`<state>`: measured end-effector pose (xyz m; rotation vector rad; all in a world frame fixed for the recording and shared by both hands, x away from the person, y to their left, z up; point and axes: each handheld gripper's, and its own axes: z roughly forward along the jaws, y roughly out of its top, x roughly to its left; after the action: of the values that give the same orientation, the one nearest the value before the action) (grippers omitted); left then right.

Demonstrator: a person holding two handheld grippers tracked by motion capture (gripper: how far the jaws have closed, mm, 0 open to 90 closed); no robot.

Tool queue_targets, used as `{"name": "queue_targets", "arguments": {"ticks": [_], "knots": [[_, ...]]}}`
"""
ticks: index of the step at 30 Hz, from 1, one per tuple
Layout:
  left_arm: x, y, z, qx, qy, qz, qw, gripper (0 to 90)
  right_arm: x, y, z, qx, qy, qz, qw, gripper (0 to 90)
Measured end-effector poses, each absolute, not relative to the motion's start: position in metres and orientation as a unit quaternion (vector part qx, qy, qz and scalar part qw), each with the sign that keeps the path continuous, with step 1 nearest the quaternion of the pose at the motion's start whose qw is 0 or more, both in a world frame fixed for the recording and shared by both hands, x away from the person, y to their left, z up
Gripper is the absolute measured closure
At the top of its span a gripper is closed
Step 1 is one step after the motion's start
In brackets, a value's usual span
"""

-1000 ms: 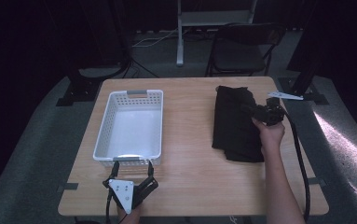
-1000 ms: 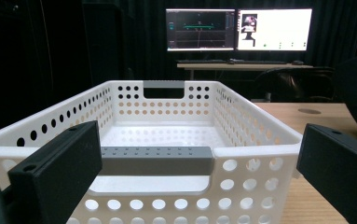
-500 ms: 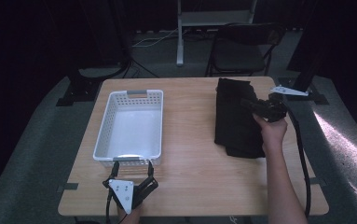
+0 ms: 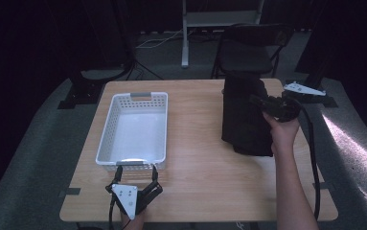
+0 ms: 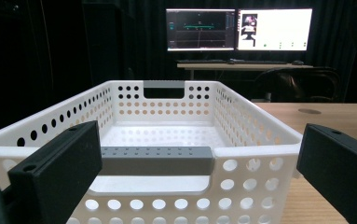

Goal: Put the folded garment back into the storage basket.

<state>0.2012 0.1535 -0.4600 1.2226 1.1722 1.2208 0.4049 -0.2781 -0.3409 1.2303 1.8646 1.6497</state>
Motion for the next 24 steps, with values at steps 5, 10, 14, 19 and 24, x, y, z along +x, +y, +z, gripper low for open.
{"name": "queue_targets", "arguments": {"ticks": [5, 10, 14, 19, 24], "knots": [[0.201, 0.153, -0.46, 0.506, 0.485, 0.505, 0.503, 0.8, 0.401, -0.275, -0.331, 0.423, 0.66, 0.591, 0.187, 62.5], [0.201, 0.153, -0.46, 0.506, 0.486, 0.506, 0.503, 0.8, 0.398, -0.273, -0.323, 0.415, 0.66, 0.595, 0.196, 62.5], [0.201, 0.153, -0.46, 0.505, 0.487, 0.506, 0.502, 0.8, 0.394, -0.271, -0.314, 0.405, 0.654, 0.605, 0.204, 62.6], [0.201, 0.153, -0.46, 0.505, 0.487, 0.506, 0.502, 0.8, 0.389, -0.265, -0.302, 0.39, 0.653, 0.614, 0.212, 62.6], [0.201, 0.153, -0.46, 0.505, 0.487, 0.506, 0.502, 0.8, 0.386, -0.259, -0.29, 0.379, 0.651, 0.618, 0.224, 62.5]]}}
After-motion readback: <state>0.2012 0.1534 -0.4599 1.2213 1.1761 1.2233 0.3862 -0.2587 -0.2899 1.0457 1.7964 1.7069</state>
